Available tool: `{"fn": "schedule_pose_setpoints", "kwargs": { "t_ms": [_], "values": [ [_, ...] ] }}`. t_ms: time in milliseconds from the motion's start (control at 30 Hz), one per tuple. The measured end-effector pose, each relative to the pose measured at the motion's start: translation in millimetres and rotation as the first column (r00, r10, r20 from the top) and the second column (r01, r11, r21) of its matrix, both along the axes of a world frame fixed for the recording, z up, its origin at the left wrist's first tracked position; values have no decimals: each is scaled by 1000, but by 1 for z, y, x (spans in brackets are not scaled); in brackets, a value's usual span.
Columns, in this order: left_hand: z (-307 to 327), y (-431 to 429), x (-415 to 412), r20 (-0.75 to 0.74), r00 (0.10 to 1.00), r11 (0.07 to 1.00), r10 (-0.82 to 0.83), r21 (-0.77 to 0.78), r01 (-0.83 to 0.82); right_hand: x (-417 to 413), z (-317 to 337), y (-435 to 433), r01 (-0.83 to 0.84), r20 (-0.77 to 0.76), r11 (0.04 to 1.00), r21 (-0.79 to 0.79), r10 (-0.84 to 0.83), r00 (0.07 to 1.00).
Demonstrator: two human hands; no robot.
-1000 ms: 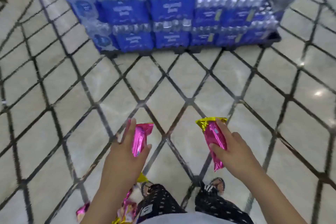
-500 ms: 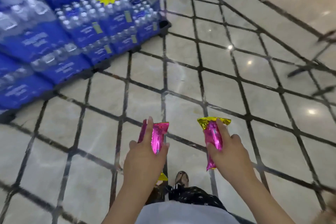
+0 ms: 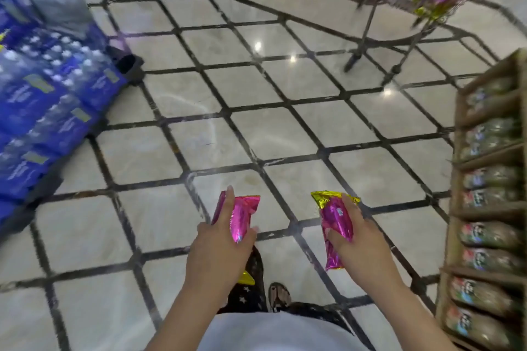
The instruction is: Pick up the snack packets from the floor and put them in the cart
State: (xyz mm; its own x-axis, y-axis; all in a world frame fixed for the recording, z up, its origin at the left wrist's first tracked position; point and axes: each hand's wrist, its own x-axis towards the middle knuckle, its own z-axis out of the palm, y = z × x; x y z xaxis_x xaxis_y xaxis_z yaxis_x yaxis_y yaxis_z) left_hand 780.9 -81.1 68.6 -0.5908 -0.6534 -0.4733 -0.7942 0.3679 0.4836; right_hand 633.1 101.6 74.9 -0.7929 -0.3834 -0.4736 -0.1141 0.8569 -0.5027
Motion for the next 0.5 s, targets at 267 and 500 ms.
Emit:
{"fn": "schedule_pose_setpoints", "kwargs": {
  "t_ms": [267, 500],
  "values": [
    [15, -111, -87, -60, 989, 984, -138, -121, 130, -52, 24, -90, 70, -138, 995, -68, -79, 987],
    [0, -127, -168, -52, 959, 957, -279, -96, 273, -98, 11, -83, 327, -34, 942, -77, -331, 943]
  ]
}}
